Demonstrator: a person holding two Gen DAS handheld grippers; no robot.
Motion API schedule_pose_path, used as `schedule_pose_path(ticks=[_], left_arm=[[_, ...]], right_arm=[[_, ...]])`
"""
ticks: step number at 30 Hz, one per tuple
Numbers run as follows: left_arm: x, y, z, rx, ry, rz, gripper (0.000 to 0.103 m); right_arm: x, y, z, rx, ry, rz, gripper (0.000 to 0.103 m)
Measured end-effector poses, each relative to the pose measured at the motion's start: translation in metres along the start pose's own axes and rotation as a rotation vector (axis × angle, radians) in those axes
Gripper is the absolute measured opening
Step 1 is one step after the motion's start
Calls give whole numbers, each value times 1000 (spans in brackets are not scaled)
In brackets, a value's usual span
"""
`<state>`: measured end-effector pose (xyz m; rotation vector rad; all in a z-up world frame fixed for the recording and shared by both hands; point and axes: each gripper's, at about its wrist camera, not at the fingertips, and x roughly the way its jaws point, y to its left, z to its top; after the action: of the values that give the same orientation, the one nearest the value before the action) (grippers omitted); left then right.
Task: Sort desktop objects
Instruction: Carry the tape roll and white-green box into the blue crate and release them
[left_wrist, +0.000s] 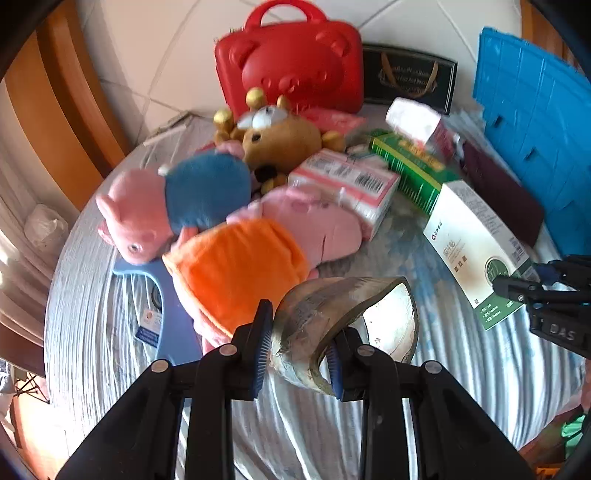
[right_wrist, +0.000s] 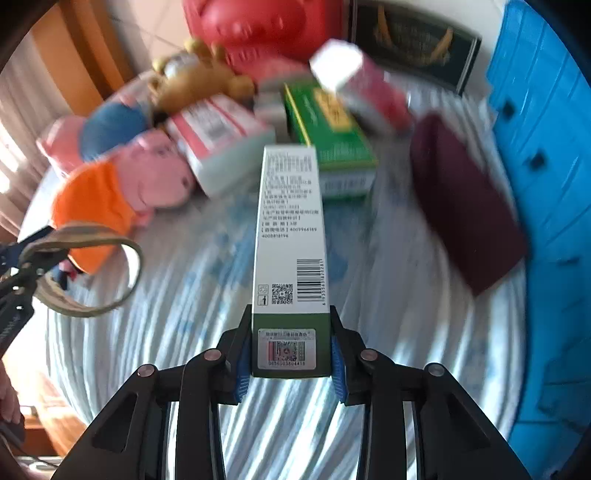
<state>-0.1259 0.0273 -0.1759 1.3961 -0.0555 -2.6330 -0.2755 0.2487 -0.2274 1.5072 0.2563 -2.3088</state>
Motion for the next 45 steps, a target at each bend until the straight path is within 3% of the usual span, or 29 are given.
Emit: schedule_pose_path(ticks=[4,8,13,20,25,30,38,42,45], left_arm=[[-31,-7,23,1,-97,-29,26],[-79,-25,54,24,-251,-77,26],[-133,-63,94,76,-418,-188,26],[-197,-146,134,186,-554,-371,26],[-228,-222,149,286,-586,-493,26],[-243,-290,154,388,-569,-558,26],[-242,-377,155,543,-451,-609,26],[-229,-398,158,586,-356,-632,26],[-220,-414,157,607,-325,-609,26]], right_arm=[[-62,-4,10,10,-163,13,34],[-144,-15,14,50,-361,-12,34],[-245,-43,-3,126,-585,-95,34],[-338,-96,-50,261,-752,-302,34],[-363,-149,-80,372,-757,-456,34],[-367,-202,-105,448,-712,-526,34],[-361,-260,-138,495,-645,-541,34],[-347,-278,-139,505,-608,-524,34],[-339,-292,-141,505,-584,-493,34]])
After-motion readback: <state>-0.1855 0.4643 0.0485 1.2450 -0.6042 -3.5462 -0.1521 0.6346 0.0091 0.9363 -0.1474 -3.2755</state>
